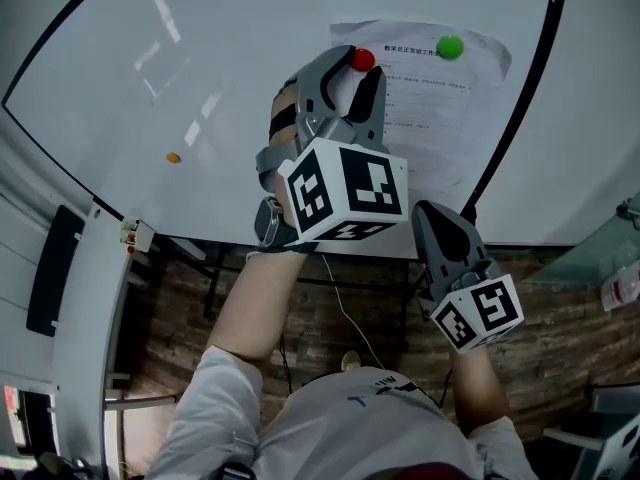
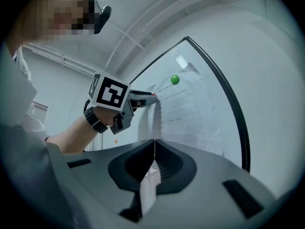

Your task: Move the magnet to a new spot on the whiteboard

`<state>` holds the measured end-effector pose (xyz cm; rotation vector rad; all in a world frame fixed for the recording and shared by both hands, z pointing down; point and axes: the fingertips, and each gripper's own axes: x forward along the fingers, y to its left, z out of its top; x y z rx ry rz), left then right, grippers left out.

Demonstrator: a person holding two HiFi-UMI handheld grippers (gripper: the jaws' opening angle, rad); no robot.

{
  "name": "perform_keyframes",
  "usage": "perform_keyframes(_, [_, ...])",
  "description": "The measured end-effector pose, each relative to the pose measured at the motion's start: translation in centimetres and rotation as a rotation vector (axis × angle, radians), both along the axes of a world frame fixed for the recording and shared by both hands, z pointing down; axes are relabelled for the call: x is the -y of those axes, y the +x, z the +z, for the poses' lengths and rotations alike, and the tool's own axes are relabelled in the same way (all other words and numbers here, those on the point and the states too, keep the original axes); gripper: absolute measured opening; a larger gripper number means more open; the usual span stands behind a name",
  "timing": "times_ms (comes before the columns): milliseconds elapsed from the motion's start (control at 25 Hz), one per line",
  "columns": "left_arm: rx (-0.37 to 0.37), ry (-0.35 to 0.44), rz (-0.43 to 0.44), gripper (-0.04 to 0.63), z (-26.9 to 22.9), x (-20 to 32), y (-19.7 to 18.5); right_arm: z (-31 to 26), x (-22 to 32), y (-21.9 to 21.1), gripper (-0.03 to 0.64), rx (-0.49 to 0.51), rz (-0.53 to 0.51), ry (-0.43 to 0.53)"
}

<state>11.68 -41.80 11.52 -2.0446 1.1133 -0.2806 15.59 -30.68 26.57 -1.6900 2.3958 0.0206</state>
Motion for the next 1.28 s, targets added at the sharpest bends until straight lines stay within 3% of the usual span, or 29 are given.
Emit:
perform_keyframes(440, [0.060, 0.001, -0.049, 0.138, -0.1, 0.4, 0.3, -3.1, 0.7, -1.0, 0.014, -0.014, -0.031, 0.057])
perform_keyframes(1280, [0.024, 0.003, -0.022, 0.133, -1.0, -1.7, -0.7, -5.0, 0.8, -0.8, 0.014, 0.007, -0.052, 0.070])
